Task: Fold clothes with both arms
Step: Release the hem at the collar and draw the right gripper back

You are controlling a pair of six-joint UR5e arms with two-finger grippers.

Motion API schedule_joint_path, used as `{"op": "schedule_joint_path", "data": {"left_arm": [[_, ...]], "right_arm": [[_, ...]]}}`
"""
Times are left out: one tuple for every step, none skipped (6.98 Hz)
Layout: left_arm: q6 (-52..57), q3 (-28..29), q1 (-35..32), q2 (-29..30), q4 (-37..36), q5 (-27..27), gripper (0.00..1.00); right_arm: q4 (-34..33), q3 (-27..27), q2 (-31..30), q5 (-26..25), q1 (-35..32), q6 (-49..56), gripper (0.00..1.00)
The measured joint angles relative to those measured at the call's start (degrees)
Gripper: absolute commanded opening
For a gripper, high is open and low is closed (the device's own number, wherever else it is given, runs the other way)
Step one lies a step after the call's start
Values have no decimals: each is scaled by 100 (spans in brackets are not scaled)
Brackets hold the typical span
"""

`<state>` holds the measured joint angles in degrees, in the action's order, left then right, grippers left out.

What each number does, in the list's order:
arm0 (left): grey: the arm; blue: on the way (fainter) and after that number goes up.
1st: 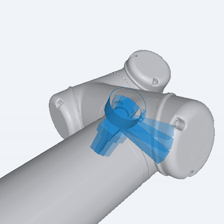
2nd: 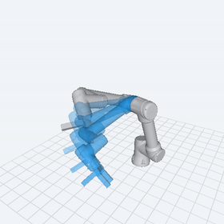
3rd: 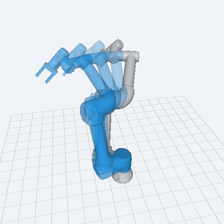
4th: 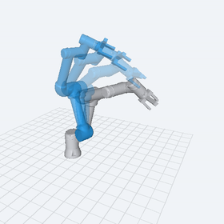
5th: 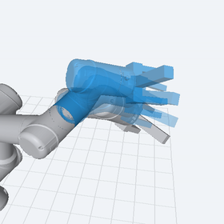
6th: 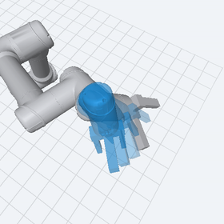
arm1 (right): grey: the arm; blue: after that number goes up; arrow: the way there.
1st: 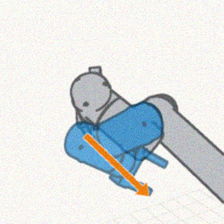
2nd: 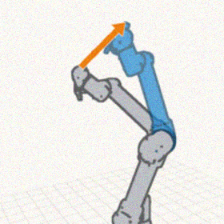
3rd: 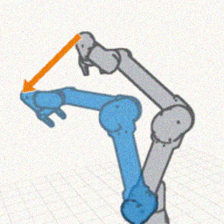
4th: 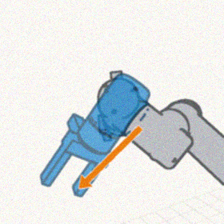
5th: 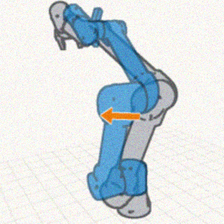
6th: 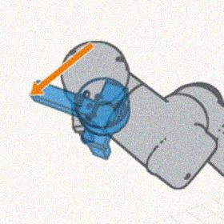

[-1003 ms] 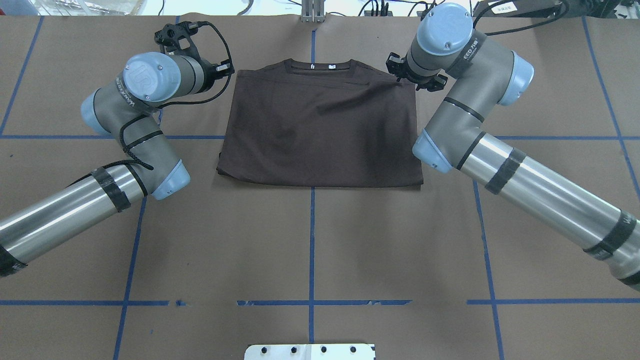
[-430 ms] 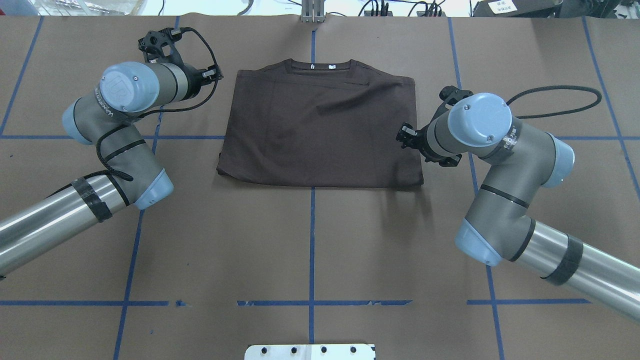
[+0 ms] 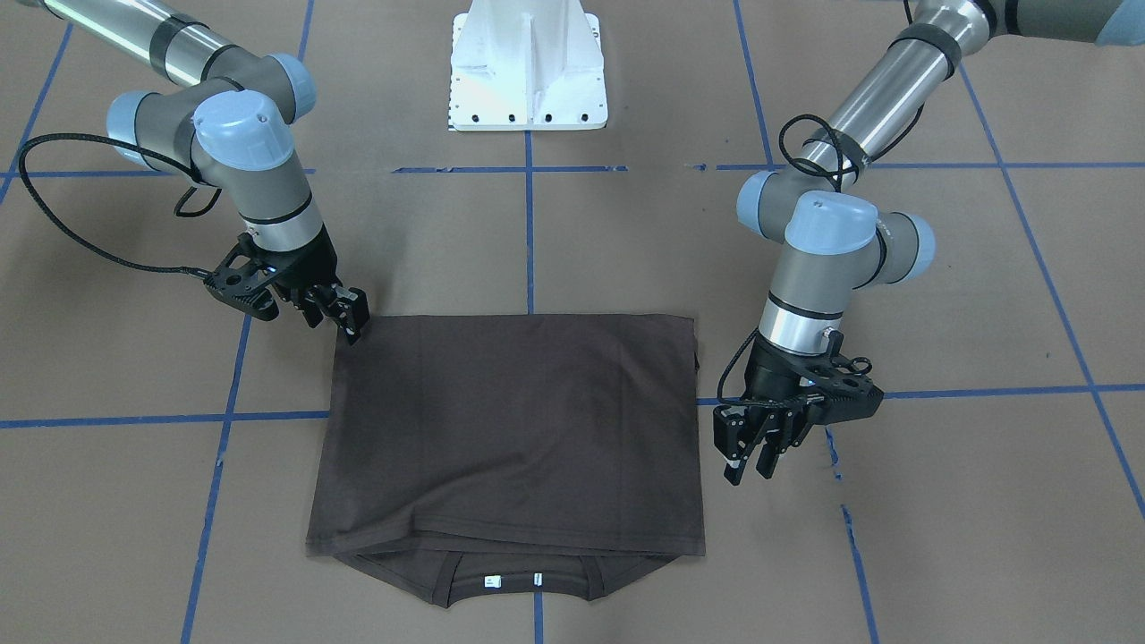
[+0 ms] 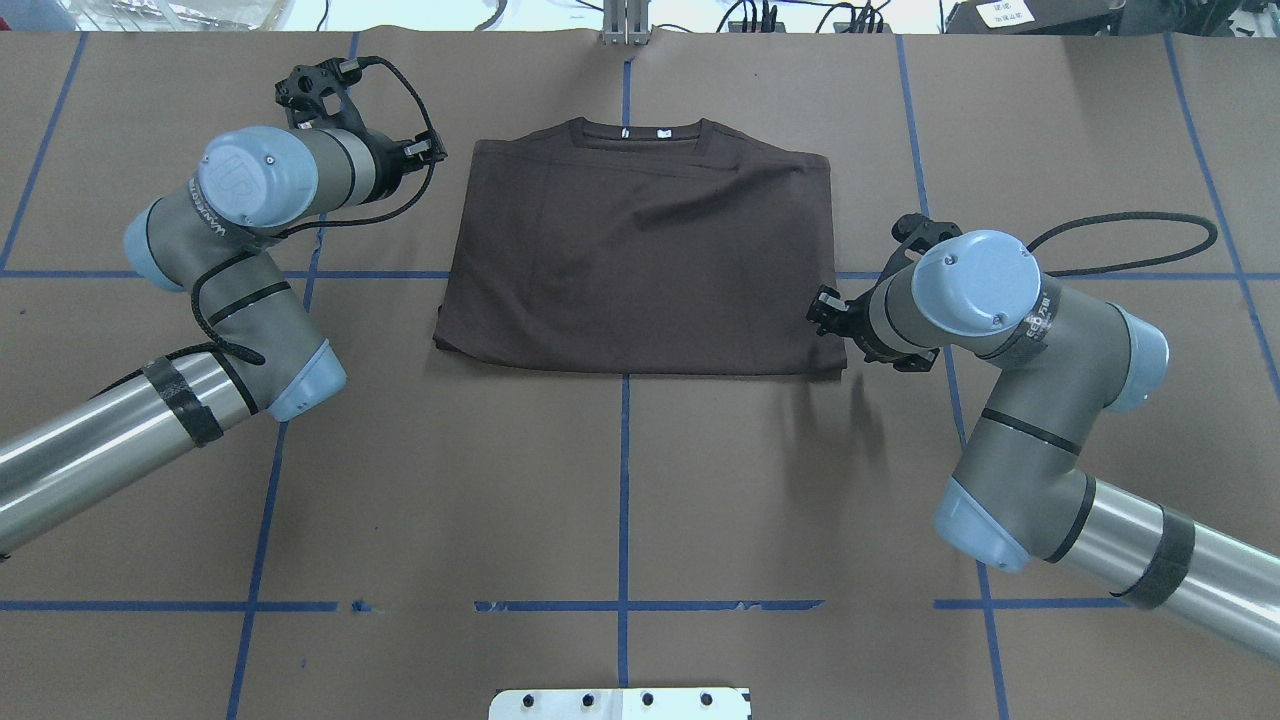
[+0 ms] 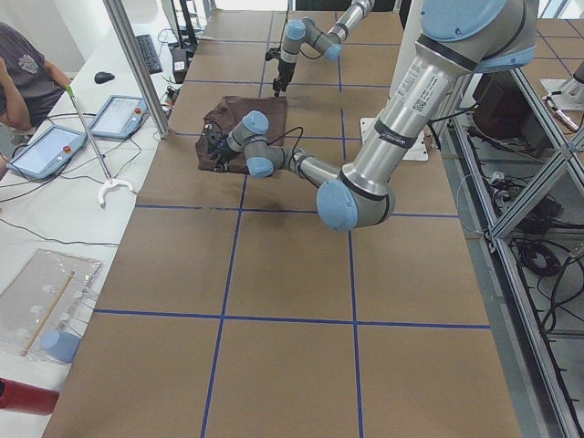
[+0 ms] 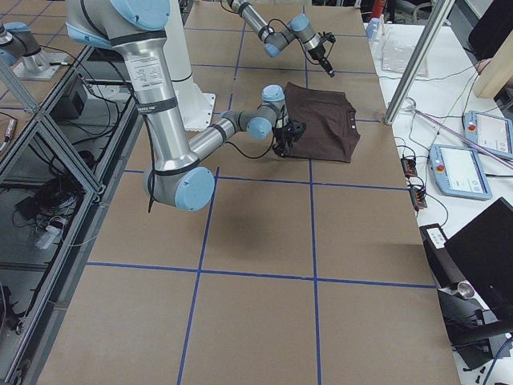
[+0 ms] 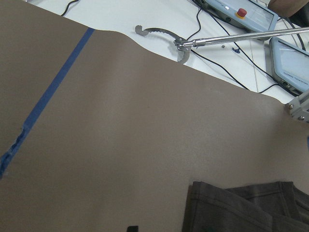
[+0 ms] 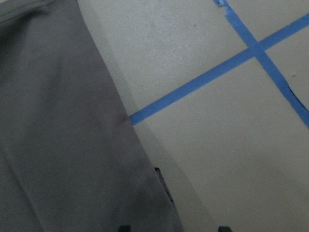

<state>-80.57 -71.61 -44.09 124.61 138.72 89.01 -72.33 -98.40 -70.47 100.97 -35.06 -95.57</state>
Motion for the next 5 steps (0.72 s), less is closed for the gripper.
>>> {"op": "schedule_joint_path", "data": {"left_arm": [[-13,-9,3,-1,-6,-2,53],[-13,-13,5,-4,-8,0,53],[-8,-16,5,-14,-6,1,53],[-7,-18,1,-25,-6,2,53],[-11,-19,-4,-33,-14,0,54]], "right_arm": [[1,13,-11,-11,67,-19,57],[3,24,-6,-20,121,-30,1],[3,19,-4,-17,147,-62,0],[6,9,-7,-4,160,-112,0],[10,3,-5,7,166,-135,0]]}}
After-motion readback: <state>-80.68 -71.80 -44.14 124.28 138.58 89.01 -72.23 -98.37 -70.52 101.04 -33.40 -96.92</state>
